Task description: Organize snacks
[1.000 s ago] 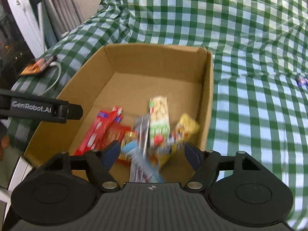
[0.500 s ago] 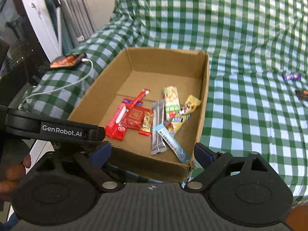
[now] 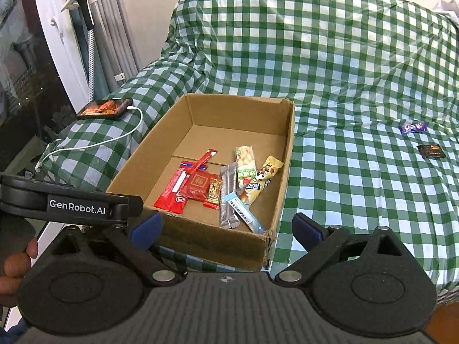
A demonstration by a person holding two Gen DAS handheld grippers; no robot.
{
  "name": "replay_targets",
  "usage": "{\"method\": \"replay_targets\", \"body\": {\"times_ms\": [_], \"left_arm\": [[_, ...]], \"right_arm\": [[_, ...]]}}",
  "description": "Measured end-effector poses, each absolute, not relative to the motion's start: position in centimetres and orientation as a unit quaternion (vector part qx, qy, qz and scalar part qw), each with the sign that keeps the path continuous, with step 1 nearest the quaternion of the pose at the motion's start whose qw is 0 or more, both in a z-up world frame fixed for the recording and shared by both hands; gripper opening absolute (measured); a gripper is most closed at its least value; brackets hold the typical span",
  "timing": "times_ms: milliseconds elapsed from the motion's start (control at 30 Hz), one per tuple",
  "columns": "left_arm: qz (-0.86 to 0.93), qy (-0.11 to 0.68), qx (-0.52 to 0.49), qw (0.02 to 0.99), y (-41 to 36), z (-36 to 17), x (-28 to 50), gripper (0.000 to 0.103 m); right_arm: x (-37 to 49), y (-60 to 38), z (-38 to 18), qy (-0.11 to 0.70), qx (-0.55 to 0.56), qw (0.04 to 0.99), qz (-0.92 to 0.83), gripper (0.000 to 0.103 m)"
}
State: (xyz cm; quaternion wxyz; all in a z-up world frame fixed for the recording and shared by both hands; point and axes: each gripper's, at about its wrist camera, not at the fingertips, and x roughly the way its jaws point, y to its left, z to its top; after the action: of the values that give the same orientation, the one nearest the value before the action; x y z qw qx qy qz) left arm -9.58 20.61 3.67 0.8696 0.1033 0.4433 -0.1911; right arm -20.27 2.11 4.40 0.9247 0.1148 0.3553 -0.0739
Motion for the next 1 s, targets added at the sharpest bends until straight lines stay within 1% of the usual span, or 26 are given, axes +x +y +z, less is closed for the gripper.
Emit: {"method": "replay_targets", "body": {"times_ms": [500, 1000], "left_arm": [[-0.196, 0.419, 0.097, 0.881, 21.5, 5.4, -12.1, 0.103], [-0.196, 0.412, 0.092, 0.885, 22.1, 6.1, -13.2, 0.103]], "right_arm": [[-22.9, 3.0, 5.9, 0.328, 0.116, 0.934, -0.081, 0.099], [-24.0, 3.3, 6.3, 0.322, 0.113, 0.936, -0.082, 0.100]]}}
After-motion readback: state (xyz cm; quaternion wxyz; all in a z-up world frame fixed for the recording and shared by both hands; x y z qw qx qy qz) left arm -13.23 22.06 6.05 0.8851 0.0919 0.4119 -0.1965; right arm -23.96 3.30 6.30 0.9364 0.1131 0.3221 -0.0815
